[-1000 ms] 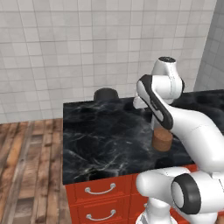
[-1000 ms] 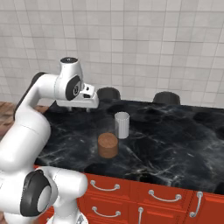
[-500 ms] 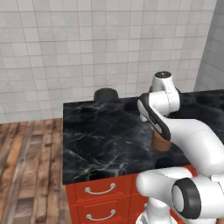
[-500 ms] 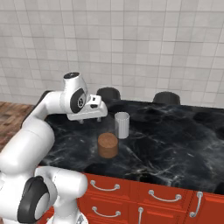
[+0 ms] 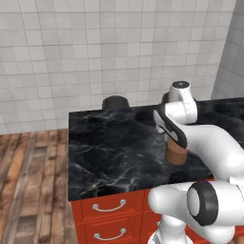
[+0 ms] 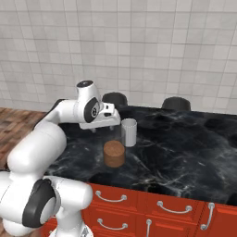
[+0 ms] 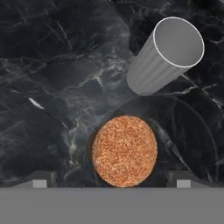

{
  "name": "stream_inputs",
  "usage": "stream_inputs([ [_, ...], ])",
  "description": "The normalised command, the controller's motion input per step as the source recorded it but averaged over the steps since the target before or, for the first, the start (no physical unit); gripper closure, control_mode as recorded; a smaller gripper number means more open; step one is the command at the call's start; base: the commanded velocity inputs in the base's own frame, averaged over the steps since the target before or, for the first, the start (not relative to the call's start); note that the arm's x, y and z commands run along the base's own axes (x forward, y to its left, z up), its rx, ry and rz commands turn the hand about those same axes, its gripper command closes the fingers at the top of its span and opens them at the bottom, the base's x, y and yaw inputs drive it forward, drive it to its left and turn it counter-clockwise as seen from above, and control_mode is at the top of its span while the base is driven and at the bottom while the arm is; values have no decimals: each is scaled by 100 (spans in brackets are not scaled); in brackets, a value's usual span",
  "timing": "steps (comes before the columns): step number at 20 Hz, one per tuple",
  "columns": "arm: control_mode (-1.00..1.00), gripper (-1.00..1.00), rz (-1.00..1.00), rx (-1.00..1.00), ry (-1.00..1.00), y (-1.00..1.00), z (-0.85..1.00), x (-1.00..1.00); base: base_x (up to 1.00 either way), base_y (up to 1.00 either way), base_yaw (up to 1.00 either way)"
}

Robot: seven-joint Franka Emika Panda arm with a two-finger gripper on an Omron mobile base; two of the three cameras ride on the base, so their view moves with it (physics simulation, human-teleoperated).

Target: Pick the jar and glass cup and place them in the sink. Then turn on the water.

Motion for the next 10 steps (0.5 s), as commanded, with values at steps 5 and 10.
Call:
stream_inputs([
  [5, -100, -100, 1, 0, 2, 0, -27, 19, 0, 0, 0],
  [10, -100, -100, 1, 0, 0, -6, -29, 8, 0, 0, 0],
])
